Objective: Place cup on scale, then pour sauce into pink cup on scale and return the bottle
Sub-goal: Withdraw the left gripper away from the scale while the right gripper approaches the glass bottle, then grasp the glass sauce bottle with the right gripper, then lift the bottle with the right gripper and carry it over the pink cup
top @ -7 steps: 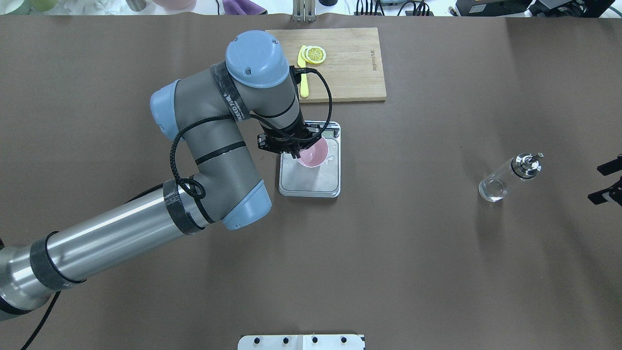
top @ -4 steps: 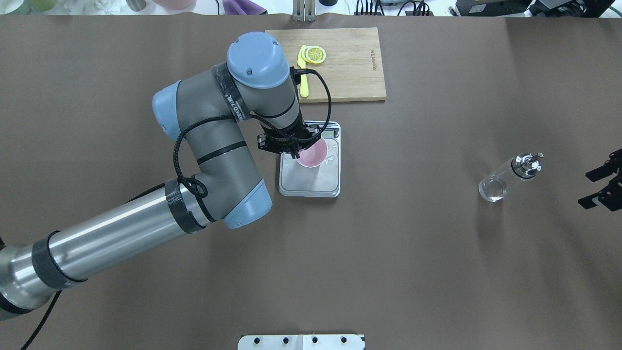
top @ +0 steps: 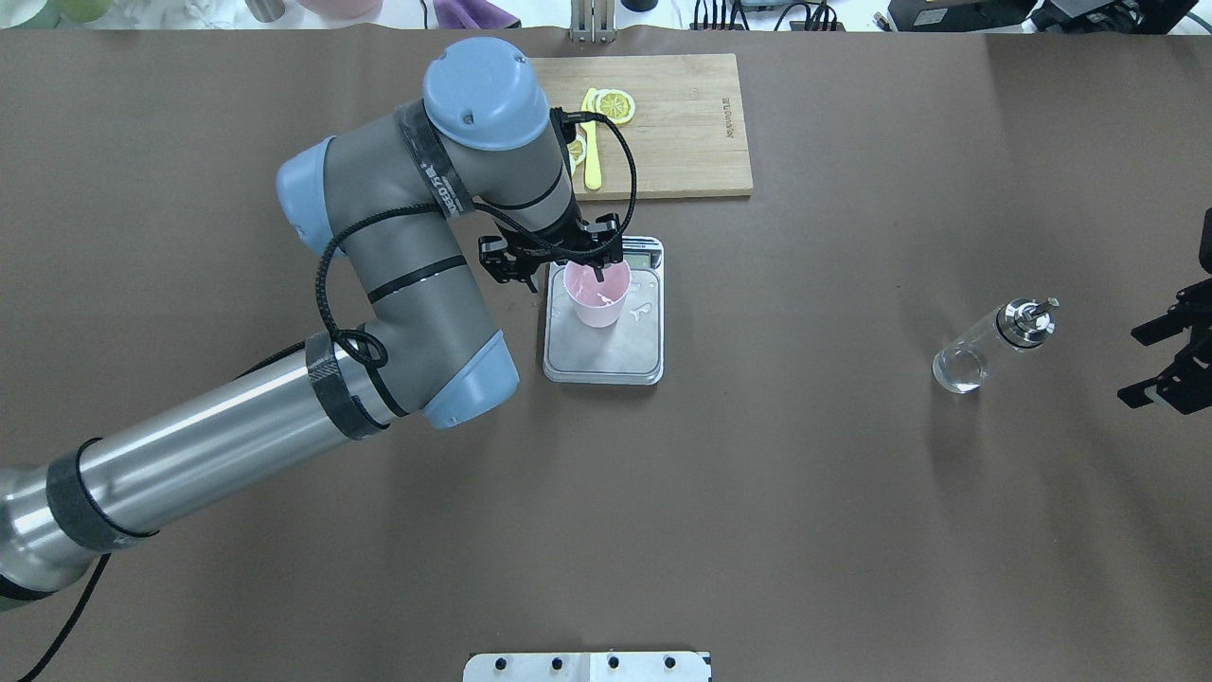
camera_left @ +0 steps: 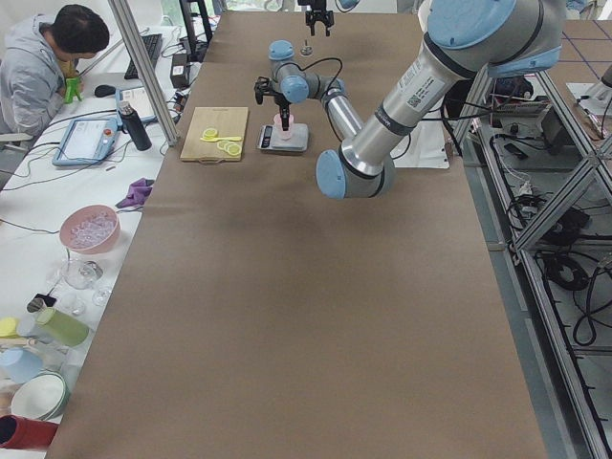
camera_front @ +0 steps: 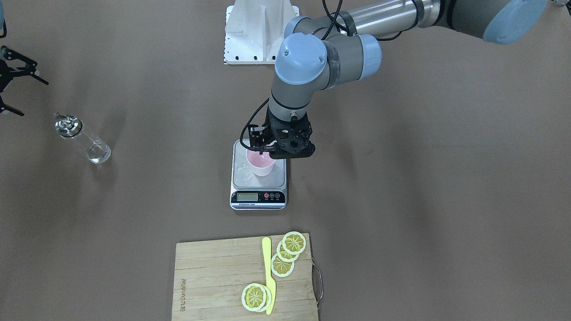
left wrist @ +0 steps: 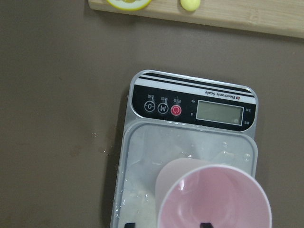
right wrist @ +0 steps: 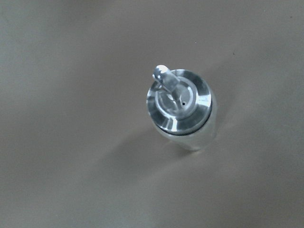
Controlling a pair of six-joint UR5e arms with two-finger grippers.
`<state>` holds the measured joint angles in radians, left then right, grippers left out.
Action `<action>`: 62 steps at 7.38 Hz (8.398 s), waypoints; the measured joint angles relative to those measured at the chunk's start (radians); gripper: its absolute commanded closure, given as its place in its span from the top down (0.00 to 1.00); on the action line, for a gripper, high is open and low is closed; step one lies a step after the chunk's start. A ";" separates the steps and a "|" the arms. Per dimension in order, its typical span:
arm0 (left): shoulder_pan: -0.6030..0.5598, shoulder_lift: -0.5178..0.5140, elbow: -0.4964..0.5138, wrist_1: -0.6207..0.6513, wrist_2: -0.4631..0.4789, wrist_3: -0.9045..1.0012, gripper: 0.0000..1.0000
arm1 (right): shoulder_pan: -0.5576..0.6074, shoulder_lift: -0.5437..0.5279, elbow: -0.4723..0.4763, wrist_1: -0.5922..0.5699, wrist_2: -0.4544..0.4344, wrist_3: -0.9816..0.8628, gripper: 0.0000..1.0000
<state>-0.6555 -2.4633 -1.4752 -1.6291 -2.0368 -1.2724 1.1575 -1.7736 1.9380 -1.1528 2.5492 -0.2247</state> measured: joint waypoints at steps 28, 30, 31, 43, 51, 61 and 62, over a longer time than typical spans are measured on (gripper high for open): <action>-0.381 0.206 -0.379 0.494 -0.080 0.473 0.98 | -0.373 0.113 -0.593 1.452 -0.599 0.760 0.97; -0.381 0.207 -0.375 0.494 -0.077 0.474 0.98 | -0.386 0.119 -0.595 1.459 -0.624 0.760 0.97; -0.381 0.207 -0.375 0.494 -0.076 0.474 0.98 | -0.387 0.123 -0.597 1.460 -0.638 0.760 0.97; -0.381 0.204 -0.369 0.494 -0.074 0.475 0.98 | -0.406 0.229 -0.785 1.712 -0.680 0.759 0.29; -0.488 0.289 -0.345 0.490 -0.085 0.747 0.98 | -0.395 0.360 -0.737 1.526 -0.791 0.701 0.00; -0.739 0.430 0.036 0.237 -0.322 1.222 0.98 | -0.563 0.467 0.096 -0.218 -0.801 0.472 0.00; -0.741 0.434 0.040 0.235 -0.323 1.228 0.98 | -0.589 0.544 0.105 -0.394 -0.807 0.459 0.00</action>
<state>-1.3963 -2.0291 -1.4355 -1.3946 -2.3600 -0.0446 0.5686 -1.2292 2.0429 -1.5471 1.7423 0.2339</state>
